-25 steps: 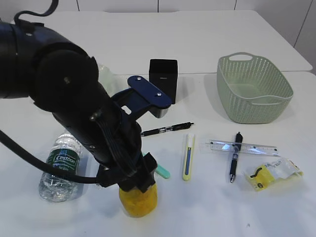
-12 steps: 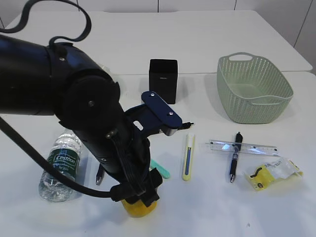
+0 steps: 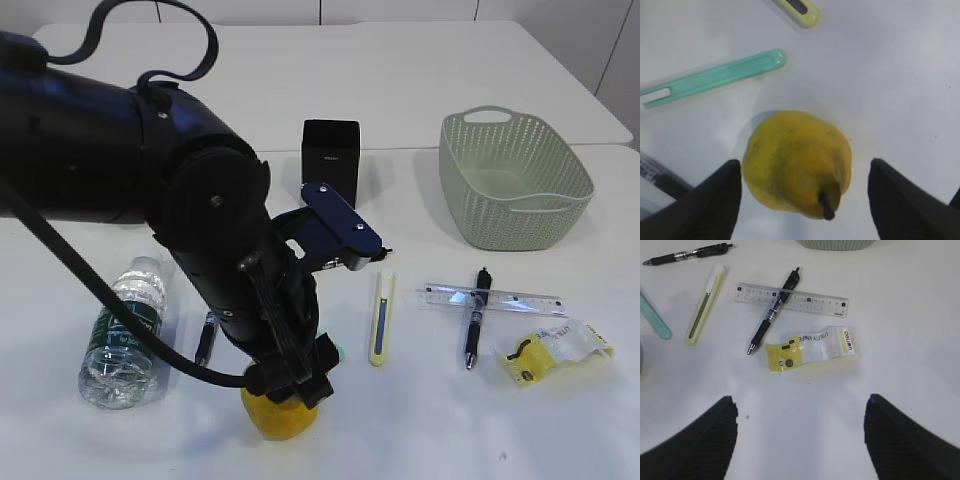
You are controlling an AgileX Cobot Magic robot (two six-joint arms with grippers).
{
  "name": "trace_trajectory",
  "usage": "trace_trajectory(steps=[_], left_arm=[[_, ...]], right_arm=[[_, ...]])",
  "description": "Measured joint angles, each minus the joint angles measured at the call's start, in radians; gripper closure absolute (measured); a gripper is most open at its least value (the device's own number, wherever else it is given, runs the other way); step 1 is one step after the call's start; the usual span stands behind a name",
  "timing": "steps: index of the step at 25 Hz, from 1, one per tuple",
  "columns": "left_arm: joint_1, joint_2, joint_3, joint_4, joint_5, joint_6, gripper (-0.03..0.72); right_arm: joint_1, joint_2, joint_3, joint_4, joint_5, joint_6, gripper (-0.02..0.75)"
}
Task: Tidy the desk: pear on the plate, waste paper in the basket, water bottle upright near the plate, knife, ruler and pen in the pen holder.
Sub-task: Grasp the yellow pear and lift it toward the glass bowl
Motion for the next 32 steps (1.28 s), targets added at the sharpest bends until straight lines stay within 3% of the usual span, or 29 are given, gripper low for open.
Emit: trace_trajectory(steps=[16, 19, 26, 32], left_arm=[[0.0, 0.067, 0.0, 0.002, 0.023, 0.0, 0.131], [0.0, 0.067, 0.0, 0.002, 0.023, 0.0, 0.181], [0.0, 0.067, -0.012, 0.006, 0.02, 0.0, 0.386], [0.0, 0.067, -0.014, 0.008, 0.02, 0.0, 0.412]], right_arm=[[0.0, 0.0, 0.0, 0.0, 0.0, 0.0, 0.153], [0.0, 0.0, 0.0, 0.0, 0.0, 0.0, 0.153], [0.0, 0.0, 0.0, 0.0, 0.0, 0.0, 0.153], [0.0, 0.0, 0.0, 0.0, -0.002, 0.0, 0.153]])
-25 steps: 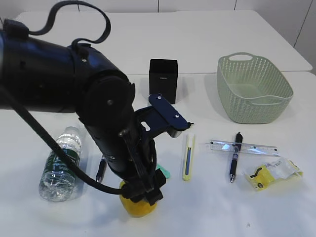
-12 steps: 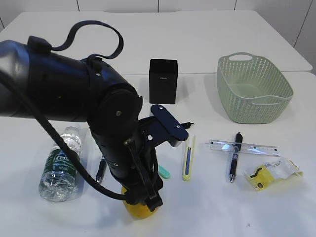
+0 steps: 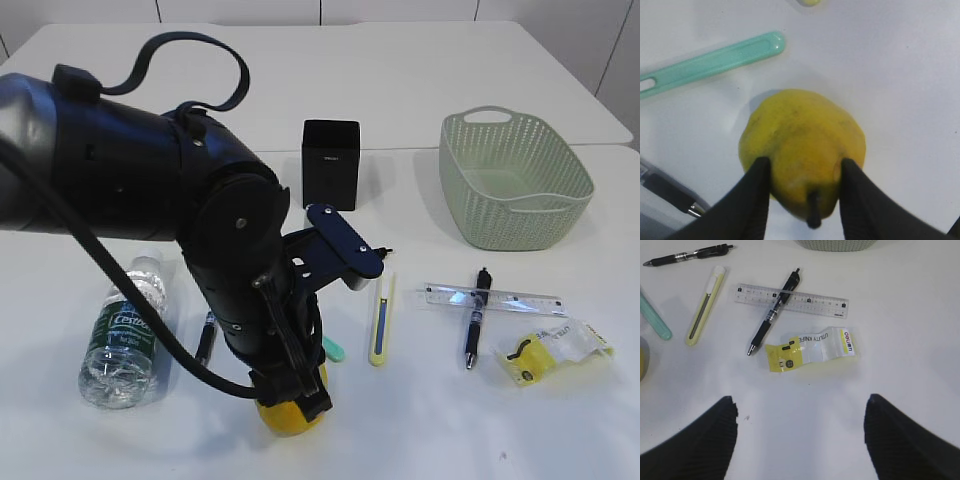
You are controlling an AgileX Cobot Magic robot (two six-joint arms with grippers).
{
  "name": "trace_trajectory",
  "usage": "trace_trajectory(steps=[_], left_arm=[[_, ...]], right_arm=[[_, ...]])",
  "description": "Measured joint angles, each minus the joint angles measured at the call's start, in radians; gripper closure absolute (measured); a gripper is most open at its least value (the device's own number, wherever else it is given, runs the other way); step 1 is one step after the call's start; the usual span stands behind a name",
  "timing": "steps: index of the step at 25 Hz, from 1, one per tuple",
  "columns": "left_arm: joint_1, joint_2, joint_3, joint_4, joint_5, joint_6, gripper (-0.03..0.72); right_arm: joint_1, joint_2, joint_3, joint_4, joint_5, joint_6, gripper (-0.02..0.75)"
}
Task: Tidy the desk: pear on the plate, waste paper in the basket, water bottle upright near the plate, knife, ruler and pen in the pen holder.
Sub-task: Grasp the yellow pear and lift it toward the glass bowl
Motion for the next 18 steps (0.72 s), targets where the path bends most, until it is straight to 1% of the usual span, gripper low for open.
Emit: trace_trajectory(steps=[10, 17, 18], left_arm=[[0.0, -0.051, 0.003, 0.002, 0.029, 0.0, 0.414], [0.0, -0.152, -0.004, 0.038, 0.034, 0.0, 0.416], [0.0, -0.158, -0.016, 0.056, 0.042, -0.007, 0.416]], right_arm=[[0.0, 0.0, 0.0, 0.0, 0.0, 0.0, 0.153], [0.0, 0.0, 0.0, 0.0, 0.0, 0.0, 0.153], [0.0, 0.0, 0.0, 0.0, 0.0, 0.0, 0.153]])
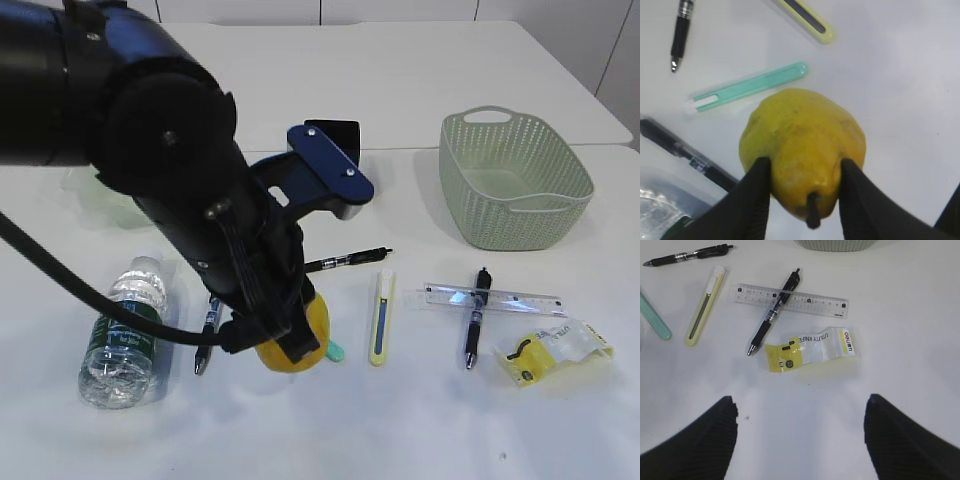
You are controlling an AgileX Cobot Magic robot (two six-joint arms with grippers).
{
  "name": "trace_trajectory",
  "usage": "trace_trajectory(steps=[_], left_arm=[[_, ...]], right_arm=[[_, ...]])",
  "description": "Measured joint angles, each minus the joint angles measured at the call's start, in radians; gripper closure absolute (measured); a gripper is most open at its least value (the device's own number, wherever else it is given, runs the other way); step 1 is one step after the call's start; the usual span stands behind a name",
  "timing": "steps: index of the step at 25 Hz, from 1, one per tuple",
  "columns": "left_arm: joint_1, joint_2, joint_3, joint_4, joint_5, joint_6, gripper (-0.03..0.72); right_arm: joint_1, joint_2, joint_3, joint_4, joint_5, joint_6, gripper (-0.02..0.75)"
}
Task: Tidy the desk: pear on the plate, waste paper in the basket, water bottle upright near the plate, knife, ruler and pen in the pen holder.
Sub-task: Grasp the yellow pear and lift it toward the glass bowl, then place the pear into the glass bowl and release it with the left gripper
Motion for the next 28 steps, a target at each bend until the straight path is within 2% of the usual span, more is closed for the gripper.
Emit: trace_trajectory(steps=[4, 9, 17, 25, 28], left_arm=[[0.002, -0.009, -0.058, 0.103, 0.022, -0.078, 0.416], [0.07, -0.008, -0.118, 0.136, 0.039, -0.114, 0.416], [0.291, -0.008, -0.149, 0.126, 0.028, -0.117, 0.416], [0.553, 0.004, -0.2, -0.004, -0.084, -0.119, 0.416], [0.616, 0.053, -0.268, -0.036, -0.09, -0.119, 0.416]], right_arm=[[0.0, 0.0, 0.0, 0.0, 0.0, 0.0, 0.153], [0.0, 0.0, 0.0, 0.0, 0.0, 0.0, 0.153], [0.0, 0.0, 0.0, 0.0, 0.0, 0.0, 0.153], [0.0, 0.0, 0.0, 0.0, -0.002, 0.0, 0.153], [0.0, 0.0, 0.0, 0.0, -0.002, 0.0, 0.153]])
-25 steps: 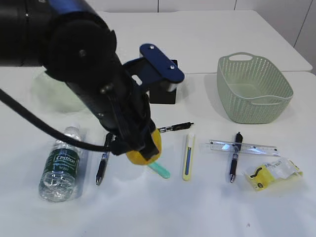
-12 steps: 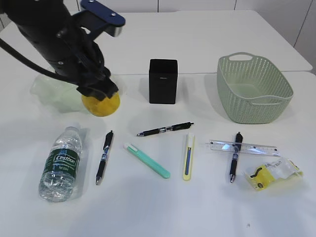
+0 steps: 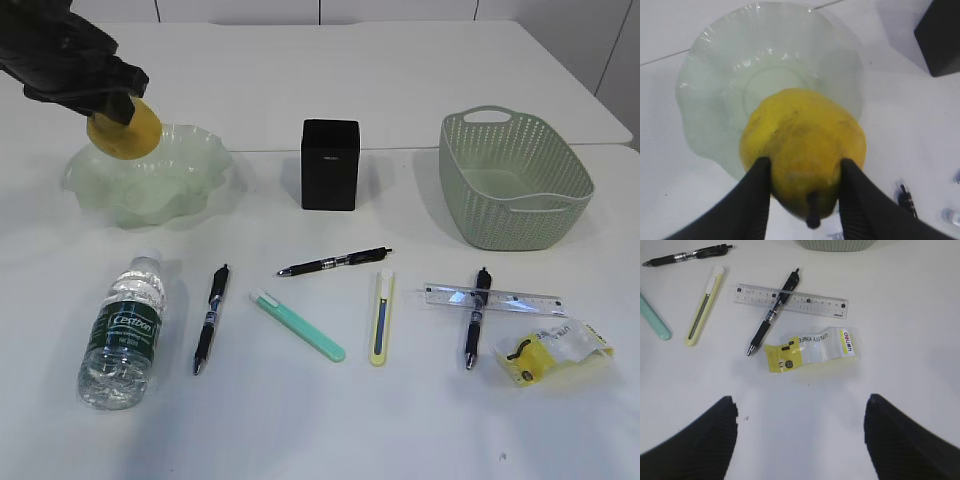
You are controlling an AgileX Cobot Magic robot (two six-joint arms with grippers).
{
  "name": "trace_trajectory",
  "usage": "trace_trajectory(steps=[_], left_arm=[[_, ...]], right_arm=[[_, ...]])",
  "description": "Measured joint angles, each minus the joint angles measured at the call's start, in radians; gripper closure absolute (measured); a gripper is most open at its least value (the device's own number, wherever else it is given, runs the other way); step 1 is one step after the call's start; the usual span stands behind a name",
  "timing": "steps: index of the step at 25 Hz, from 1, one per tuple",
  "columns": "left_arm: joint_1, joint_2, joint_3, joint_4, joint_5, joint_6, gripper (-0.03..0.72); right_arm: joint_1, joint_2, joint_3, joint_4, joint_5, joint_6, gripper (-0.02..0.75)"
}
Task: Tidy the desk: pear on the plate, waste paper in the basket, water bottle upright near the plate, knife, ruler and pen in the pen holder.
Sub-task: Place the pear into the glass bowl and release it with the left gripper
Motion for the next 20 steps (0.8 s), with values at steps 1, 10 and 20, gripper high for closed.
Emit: trace_trajectory(steps=[1, 10, 20], left_arm=[[0.012, 0.024, -0.027, -0.001, 0.0, 0.0, 0.416], [0.029, 0.327, -0.333, -0.008, 0.041, 0.0, 0.416], [0.071, 0.497, -0.467, -0.046, 0.054, 0.0, 0.416]], right_arm=[[0.0, 0.0, 0.0, 0.0, 0.0, 0.0, 0.152], [0.0, 0.0, 0.0, 0.0, 0.003, 0.0, 0.151], [0.0, 0.002, 0.0, 0.0, 0.003, 0.0, 0.152]])
